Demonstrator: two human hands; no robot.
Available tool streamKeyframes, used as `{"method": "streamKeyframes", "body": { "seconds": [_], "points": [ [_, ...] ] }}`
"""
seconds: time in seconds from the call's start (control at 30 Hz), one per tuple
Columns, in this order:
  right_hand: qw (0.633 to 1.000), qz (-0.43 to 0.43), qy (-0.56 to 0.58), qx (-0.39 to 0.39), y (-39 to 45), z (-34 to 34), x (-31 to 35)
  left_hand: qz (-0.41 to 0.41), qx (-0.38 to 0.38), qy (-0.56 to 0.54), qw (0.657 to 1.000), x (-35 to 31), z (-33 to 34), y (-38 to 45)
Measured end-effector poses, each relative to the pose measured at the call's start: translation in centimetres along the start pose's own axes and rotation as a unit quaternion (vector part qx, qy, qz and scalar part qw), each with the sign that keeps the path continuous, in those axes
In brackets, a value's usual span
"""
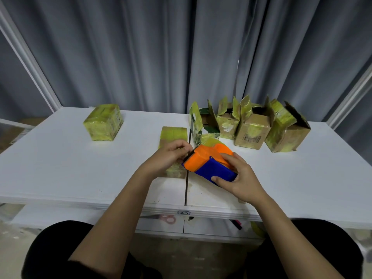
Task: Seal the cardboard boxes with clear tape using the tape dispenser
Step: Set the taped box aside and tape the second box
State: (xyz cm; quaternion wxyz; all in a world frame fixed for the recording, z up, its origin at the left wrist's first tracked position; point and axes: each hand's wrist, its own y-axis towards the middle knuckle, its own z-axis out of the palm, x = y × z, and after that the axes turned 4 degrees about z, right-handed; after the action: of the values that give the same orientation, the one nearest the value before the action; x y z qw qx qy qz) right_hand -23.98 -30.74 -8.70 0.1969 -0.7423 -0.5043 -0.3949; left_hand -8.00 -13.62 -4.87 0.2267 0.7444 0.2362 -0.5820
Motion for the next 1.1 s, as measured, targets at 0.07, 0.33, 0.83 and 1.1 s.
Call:
{"method": "streamKeyframes", "body": {
  "seconds": [0.07,0.33,0.83,1.1],
  "points": [
    [1.000,-0.003,-0.010,-0.011,0.1,0.1,-0.2,-0.024,-0.022,-0.033,0.999,-0.2,-0.2,0.0],
    [0.998,-0.011,-0.065,-0.011,0.2,0.0,0.0,-0.100,0.029,0.027,0.994,0.3,-1.1,0.0],
    [0.999,-0.037,-0.029,-0.003,0.9,0.0,0.4,0.024,-0.013,0.198,0.980,-0.1,-0.2,0.8],
    [0.998,-0.033,-0.055,-0.015,0.9,0.1,-1.2,0.091,-0.135,0.227,0.960,-2.2,-2.6,0.5]
  ]
}}
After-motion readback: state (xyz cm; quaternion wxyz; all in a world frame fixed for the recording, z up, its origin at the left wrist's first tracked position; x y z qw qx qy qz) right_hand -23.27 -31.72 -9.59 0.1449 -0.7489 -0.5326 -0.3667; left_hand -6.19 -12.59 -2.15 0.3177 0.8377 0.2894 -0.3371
